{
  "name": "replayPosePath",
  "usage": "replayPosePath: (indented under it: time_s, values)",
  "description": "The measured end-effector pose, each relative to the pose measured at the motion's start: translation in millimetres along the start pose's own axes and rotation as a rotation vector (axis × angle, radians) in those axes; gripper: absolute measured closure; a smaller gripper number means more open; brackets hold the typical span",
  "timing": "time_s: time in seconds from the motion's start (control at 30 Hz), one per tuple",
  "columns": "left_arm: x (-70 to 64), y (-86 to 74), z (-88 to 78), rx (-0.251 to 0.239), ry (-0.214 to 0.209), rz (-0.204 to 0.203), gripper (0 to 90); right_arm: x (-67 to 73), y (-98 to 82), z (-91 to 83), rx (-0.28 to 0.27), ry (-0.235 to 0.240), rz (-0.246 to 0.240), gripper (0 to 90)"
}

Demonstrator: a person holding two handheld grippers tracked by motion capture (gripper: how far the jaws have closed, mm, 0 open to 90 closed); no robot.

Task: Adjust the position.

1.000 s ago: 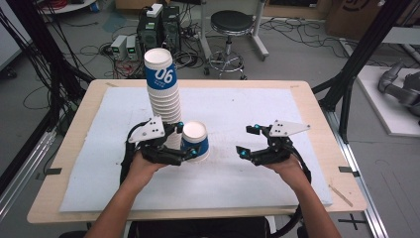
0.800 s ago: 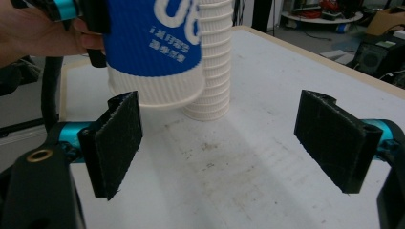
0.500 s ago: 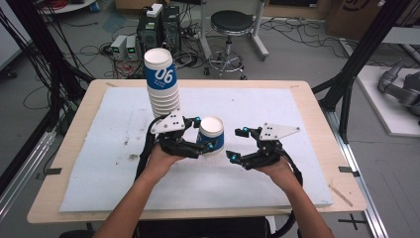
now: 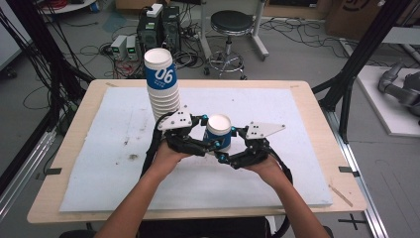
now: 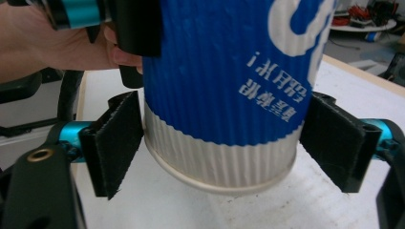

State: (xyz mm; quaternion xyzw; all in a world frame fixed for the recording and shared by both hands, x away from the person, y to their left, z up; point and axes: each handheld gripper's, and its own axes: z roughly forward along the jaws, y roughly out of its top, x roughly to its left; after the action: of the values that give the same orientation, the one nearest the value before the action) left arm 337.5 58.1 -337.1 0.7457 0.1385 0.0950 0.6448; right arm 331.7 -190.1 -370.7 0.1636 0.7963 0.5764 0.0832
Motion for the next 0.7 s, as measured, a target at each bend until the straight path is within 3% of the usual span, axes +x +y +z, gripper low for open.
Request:
replayPosePath:
  time_s: [0.2,0.33,0.43,0.7]
  values:
    - [-1.0,-0.8,1.8,0.024,-0.008,-0.005,26.3,-3.8,2.2,-7.1,0.035,0.007,-0.035,28.4]
    - [-1.9,4.6,5.4,0.083,-0.007,0.011,21.2,-4.4,4.5,-10.1,0.064,0.015,-0.068,29.8]
    - [-0.5,13.3,3.4,0.1,-0.012,0.028,20.5,-5.0,6.2,-11.8,0.093,0.003,-0.098,29.9]
    - [5.8,23.6,7.7,0.203,-0.092,0.031,21.0,-7.2,11.3,-18.1,0.172,0.017,-0.163,30.4]
